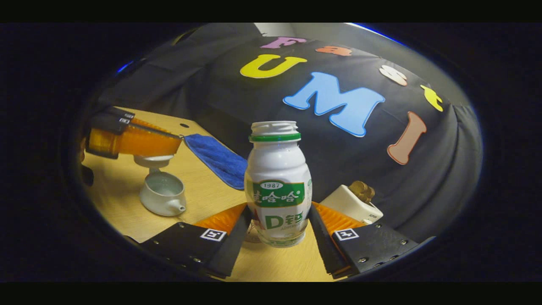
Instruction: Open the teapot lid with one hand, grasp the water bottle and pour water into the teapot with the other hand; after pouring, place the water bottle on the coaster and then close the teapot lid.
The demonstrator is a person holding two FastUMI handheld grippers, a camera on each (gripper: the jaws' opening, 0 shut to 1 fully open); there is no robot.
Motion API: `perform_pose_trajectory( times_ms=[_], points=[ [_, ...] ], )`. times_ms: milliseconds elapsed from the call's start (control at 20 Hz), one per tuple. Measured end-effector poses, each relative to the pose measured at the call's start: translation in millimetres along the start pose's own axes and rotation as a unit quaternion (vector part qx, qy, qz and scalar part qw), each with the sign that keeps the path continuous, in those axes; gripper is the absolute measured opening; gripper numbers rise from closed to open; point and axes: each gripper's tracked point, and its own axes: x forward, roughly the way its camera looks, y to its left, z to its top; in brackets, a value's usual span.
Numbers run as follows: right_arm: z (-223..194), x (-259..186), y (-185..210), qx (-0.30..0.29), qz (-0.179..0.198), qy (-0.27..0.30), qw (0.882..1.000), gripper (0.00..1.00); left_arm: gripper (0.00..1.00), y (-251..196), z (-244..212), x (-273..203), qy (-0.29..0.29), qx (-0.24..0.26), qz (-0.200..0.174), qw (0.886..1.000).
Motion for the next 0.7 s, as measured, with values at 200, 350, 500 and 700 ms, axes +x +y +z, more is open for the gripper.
perform_pose_trajectory(
  times_ms=[200,350,500,700],
  points=[
    [-2.0,-2.6,-7.3,0.039,0.002,-0.001,0.999,0.77,0.12,-12.4,-5.0,8.3,-0.002,0.014,-0.002,1.000],
    [-1.9,-0.9,-12.1,0.059,0.007,-0.003,0.998,0.78,0.07,-19.9,-11.5,15.3,0.002,0.030,-0.001,1.000],
    [-0.1,-1.3,-16.2,0.081,0.012,-0.005,0.997,0.78,0.12,-24.1,-17.0,18.3,0.006,0.041,0.002,0.999],
    [7.7,0.7,-22.1,0.117,0.019,-0.015,0.993,0.78,0.12,-24.3,-27.1,23.5,0.014,0.046,0.007,0.999]
  ],
)
